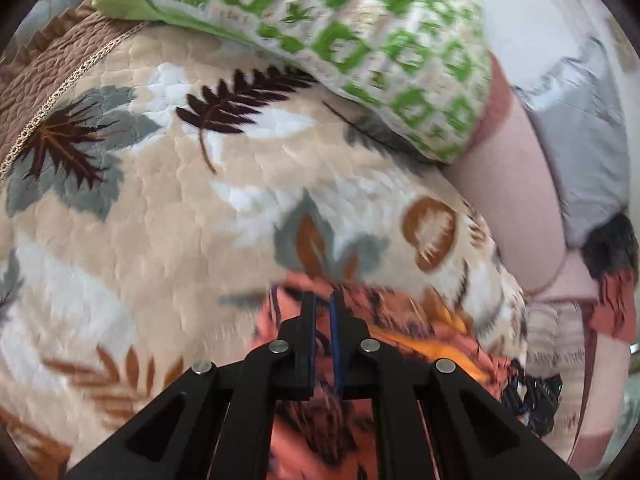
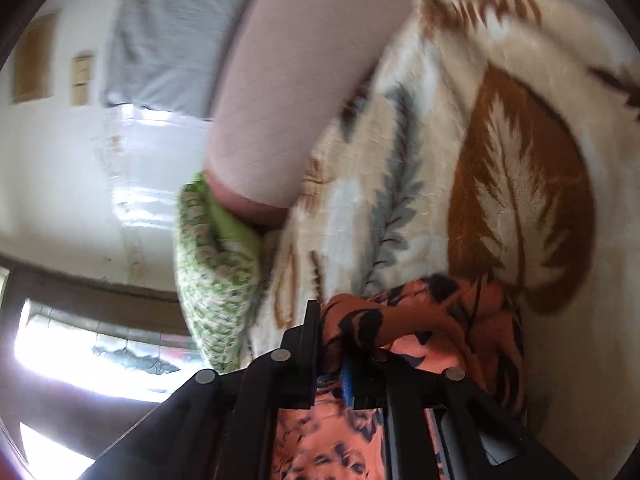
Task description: Fold small clothes
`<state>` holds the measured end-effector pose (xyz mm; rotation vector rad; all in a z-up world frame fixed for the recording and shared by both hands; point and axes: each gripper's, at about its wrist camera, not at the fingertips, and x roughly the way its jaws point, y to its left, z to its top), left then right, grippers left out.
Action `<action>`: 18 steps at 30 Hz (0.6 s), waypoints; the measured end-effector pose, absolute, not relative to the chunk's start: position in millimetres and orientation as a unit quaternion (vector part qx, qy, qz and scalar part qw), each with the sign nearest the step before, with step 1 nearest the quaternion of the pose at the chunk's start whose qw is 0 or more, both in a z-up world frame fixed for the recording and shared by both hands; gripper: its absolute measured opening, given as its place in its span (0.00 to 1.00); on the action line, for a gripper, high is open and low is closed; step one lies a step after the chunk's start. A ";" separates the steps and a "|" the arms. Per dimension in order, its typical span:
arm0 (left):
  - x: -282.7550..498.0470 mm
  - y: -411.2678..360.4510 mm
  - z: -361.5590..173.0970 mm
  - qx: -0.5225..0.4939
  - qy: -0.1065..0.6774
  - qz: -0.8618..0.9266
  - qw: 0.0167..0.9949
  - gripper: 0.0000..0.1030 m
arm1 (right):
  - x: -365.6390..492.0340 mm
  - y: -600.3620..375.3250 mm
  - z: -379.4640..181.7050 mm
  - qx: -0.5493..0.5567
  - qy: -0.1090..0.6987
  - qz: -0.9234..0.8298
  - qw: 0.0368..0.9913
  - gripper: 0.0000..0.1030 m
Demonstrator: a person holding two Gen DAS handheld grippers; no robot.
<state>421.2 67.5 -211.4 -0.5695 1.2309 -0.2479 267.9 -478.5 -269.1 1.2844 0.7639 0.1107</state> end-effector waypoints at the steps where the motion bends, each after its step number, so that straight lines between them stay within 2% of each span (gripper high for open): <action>1: 423.7 71.4 -213.7 -0.278 0.557 -0.105 0.776 0.06 | 274.0 -479.5 -274.3 0.589 0.353 0.052 0.725 0.12; 4: 416.6 81.4 -206.0 -0.304 0.516 -0.099 0.795 0.06 | 281.3 -486.4 -285.2 0.610 0.347 0.066 0.709 0.20; 6: 401.1 85.9 -195.8 -0.311 0.492 -0.099 0.807 0.12 | 279.3 -497.7 -289.5 0.645 0.316 0.083 0.691 0.31; 7: 389.8 86.5 -190.1 -0.310 0.486 -0.103 0.811 0.15 | 273.4 -502.8 -288.7 0.660 0.300 0.088 0.683 0.54; 8: 374.9 86.5 -183.9 -0.305 0.479 -0.106 0.816 0.26 | 263.3 -507.9 -284.8 0.672 0.273 0.080 0.684 0.79; 9: 361.3 86.0 -178.7 -0.300 0.474 -0.107 0.821 0.41 | 251.6 -513.4 -278.9 0.678 0.243 0.067 0.691 0.85; 11: 325.2 85.9 -172.4 -0.289 0.461 -0.106 0.832 0.58 | 235.3 -520.0 -265.0 0.672 0.216 0.072 0.705 0.86; 12: 314.1 85.4 -172.7 -0.283 0.459 -0.105 0.835 0.62 | 226.7 -521.6 -256.4 0.666 0.214 0.079 0.710 0.86; 18: 302.2 77.5 -201.1 -0.241 0.528 -0.086 0.810 0.63 | 176.3 -484.8 -211.6 0.568 0.280 0.097 0.768 0.84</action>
